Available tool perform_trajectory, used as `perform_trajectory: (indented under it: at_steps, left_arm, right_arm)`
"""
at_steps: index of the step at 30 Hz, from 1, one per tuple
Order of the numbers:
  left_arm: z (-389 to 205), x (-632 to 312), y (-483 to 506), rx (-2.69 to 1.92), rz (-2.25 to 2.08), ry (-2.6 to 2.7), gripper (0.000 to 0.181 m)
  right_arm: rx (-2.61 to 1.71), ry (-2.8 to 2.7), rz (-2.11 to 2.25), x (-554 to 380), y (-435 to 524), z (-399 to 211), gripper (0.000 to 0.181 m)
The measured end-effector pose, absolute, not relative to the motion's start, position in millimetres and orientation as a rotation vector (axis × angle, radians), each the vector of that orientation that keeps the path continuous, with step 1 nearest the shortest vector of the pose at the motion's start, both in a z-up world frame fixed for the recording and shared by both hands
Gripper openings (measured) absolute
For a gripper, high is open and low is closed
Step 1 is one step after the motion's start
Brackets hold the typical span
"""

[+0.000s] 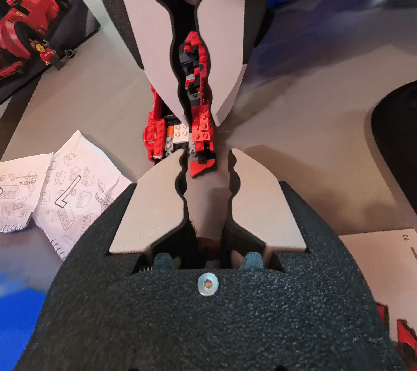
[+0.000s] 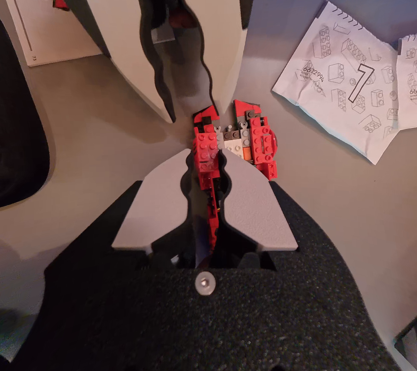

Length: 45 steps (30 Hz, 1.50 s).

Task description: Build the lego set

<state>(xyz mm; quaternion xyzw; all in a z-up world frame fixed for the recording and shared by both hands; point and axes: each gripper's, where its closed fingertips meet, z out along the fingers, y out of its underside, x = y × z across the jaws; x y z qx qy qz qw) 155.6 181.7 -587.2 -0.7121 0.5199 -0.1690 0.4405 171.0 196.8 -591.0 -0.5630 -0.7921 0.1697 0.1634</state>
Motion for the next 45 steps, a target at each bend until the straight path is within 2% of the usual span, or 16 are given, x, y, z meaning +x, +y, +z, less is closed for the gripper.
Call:
perform_trajectory:
  at_steps: [11, 20, 27, 32, 45]
  left_arm:
    - [-592.5, 168.8, 195.0, -1.749, -0.34, 1.314, 0.03]
    - [-596.4, 170.2, 194.6, -1.727, -0.308, 1.336, 0.023]
    - [-598.3, 170.0, 194.7, -1.716, -0.277, 1.353, 0.023]
    - [-598.6, 168.7, 194.9, -1.723, -0.282, 1.354, 0.023]
    - [-598.2, 170.7, 191.3, -1.665, -0.241, 1.393, 0.022]
  right_arm:
    - [-1.548, -2.3, 0.407, 173.7, 198.9, -597.4, 0.017]
    - [-1.525, -2.231, 0.398, 175.9, 198.4, -596.8, 0.029]
    - [-1.555, -2.107, 0.388, 183.9, 198.5, -585.9, 0.03]
    - [-1.588, -2.009, 0.388, 186.4, 199.1, -584.2, 0.013]
    - [-1.643, -1.961, 0.346, 189.2, 192.9, -582.4, 0.01]
